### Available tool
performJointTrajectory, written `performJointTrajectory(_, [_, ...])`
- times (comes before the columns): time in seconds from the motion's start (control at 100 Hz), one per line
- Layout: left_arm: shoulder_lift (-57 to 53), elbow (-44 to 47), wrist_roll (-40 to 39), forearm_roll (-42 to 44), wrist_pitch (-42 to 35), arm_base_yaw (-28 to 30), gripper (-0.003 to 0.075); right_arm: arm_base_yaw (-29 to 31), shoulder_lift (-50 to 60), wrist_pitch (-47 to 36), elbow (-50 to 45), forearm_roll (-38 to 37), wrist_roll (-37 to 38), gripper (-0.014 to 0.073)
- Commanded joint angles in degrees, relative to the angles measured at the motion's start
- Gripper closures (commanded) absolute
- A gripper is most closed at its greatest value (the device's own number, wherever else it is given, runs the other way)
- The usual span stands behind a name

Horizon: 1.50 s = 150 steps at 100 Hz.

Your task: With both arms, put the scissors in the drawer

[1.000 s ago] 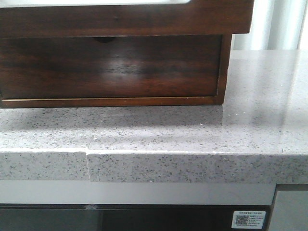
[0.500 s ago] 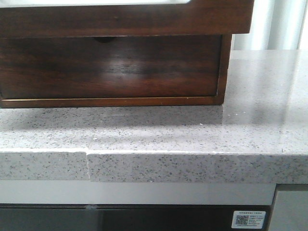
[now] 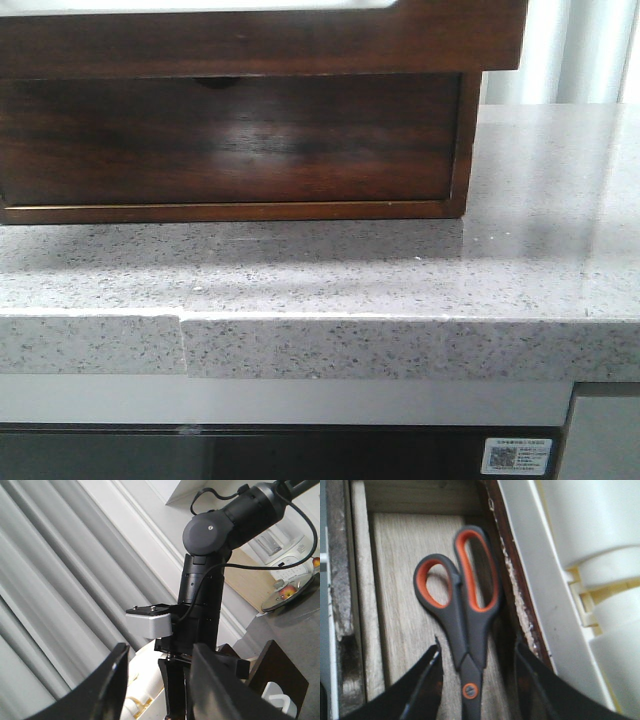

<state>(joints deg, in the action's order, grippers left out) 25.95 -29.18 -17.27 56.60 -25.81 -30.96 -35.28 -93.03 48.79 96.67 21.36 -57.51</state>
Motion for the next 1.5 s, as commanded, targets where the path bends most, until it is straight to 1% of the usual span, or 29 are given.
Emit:
performJointTrajectory(0.0, [0.2,-1.8,-0.7,-2.5,-1.6,-0.4,0.0445,0.1,1.3,1.6,1.7,0.9,0.9,0.0288])
performJointTrajectory(0.07, [0.0,-1.8,-0.7,-2.5,-1.6,-0.4,0.0445,0.1,1.8,2.6,2.1,1.4,1.7,0.0306])
performJointTrajectory(0.14, [-0.2,-1.8,-0.7,-2.5,-1.6,-0.4,0.0445,0.1,2.8,2.9,2.6,1.5,3.0,0.0369])
performJointTrajectory(0.19, [-0.6,-1.8,-0.7,-2.4,-1.6,-0.4,0.0445,0.1,3.9,2.9,2.6,1.7,3.1,0.0441])
performJointTrajectory(0.29, [-2.6,-1.8,-0.9,-2.4,-1.3,-0.4,0.0449,0.1,6.3,3.5,2.6,1.7,3.3,0.0630])
performJointTrajectory(0.32, [-3.0,-1.8,-1.1,-2.4,-1.2,-0.4,0.0459,0.1,7.0,3.6,2.6,1.9,3.8,0.0674])
performJointTrajectory(0.4, [-5.0,-1.8,-2.7,-2.2,0.3,-0.4,0.0524,0.1,9.1,3.7,2.6,2.2,6.0,0.0653])
performJointTrajectory(0.45, [-6.3,-1.8,-4.4,-1.9,2.3,-0.4,0.0589,0.1,10.6,4.2,2.6,3.0,6.3,0.0652])
performJointTrajectory(0.48, [-7.1,-1.6,-5.5,-1.7,3.5,-0.4,0.0643,0.1,11.4,4.3,2.5,3.4,6.5,0.0652])
performJointTrajectory(0.55, [-9.1,-0.8,-5.8,-1.7,5.8,-0.4,0.0741,0.1,13.3,4.4,2.5,3.9,8.4,0.0652])
performJointTrajectory(0.64, [-12.0,1.1,-7.0,-1.7,7.3,-0.4,0.0739,0.1,15.9,4.6,2.5,4.8,10.1,0.0652])
performJointTrajectory(0.75, [-15.8,4.1,-9.7,-1.9,8.4,-0.4,0.0739,0.1,19.4,3.9,1.1,6.1,10.2,0.0652])
performJointTrajectory(0.9, [-19.7,8.9,-14.3,-2.6,9.6,-0.4,0.0739,0.1,26.4,-1.5,-5.4,7.6,10.2,0.0652])
performJointTrajectory(0.98, [-21.2,11.1,-15.8,-4.2,11.8,-0.4,0.0739,0.1,31.4,-6.2,-11.5,8.1,10.2,0.0652])
performJointTrajectory(1.08, [-22.6,14.1,-16.0,-8.3,15.7,-0.4,0.0739,0.1,37.9,-12.2,-20.8,8.6,10.2,0.0652])
performJointTrajectory(1.21, [-22.9,17.1,-16.0,-14.7,17.1,-0.4,0.0739,0.1,47.1,-20.5,-33.1,10.3,10.6,0.0652])
performJointTrajectory(1.33, [-22.9,19.2,-16.0,-14.8,17.1,-0.4,0.0739,0.1,56.1,-26.2,-44.5,11.6,10.7,0.0653])
performJointTrajectory(1.41, [-22.9,20.2,-16.0,-14.8,16.9,-0.4,0.0739,0.1,61.6,-28.1,-51.6,12.0,11.0,0.0653])
performJointTrajectory(1.49, [-22.9,20.9,-16.0,-14.8,16.9,-0.4,0.0739,0.1,66.7,-29.1,-56.9,13.1,11.0,0.0653])
